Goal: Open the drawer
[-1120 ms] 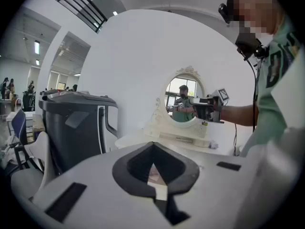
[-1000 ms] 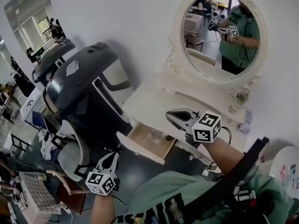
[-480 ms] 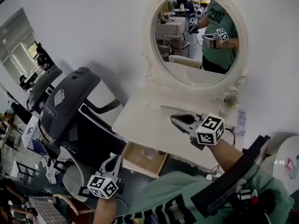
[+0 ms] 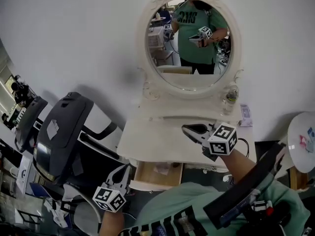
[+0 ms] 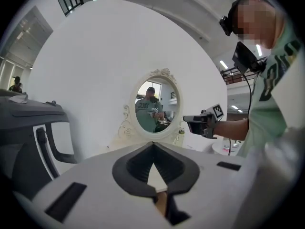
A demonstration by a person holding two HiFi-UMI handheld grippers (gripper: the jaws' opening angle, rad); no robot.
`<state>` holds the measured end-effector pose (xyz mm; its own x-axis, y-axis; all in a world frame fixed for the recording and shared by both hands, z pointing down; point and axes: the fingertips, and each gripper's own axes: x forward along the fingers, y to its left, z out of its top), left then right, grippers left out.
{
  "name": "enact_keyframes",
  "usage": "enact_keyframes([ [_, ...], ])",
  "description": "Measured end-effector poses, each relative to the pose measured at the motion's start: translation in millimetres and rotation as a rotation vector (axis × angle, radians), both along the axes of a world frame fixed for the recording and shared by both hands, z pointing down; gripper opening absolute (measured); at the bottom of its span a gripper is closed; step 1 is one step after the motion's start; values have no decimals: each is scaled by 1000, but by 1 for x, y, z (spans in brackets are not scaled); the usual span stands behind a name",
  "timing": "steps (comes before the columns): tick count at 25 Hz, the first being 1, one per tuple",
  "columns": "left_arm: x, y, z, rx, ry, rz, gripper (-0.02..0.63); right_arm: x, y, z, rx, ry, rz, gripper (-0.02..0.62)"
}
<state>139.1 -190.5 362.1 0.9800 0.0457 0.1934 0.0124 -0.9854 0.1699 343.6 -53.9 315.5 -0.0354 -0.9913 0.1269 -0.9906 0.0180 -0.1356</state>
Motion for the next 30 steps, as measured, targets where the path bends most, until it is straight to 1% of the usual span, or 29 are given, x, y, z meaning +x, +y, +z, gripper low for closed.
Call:
enact_keyframes([
  [3,-22,-36,-12,12,6,58,9,-27,-13,-9,2,0,70,11],
  [6,-23,-57,-17,-8,33,145,9,-41,-8,-12,10,-39,188,11],
  [8,-21,-63,-15,-27,47,207,9,-54,0,-5,-10,-56,251,11],
  [12,-12,-67,-12,-70,65,293,9,-76,16,7,-47,-63,338,11],
  [15,2,-56,-12,-102,64,337,9,-79,37,0,-32,-69,396,11],
  [17,11,-41,-19,-97,68,362,9,-76,55,-7,-14,-71,422,11],
  [20,22,-17,-30,-69,81,376,9,-67,81,-13,13,-73,434,11],
  [22,28,-3,-35,-57,87,360,9,-59,98,-16,27,-69,425,11],
  [26,41,34,-41,-80,102,305,9,-41,146,-20,38,-58,407,11],
  [30,57,78,-43,-95,118,288,9,-22,197,-14,30,-53,412,11],
])
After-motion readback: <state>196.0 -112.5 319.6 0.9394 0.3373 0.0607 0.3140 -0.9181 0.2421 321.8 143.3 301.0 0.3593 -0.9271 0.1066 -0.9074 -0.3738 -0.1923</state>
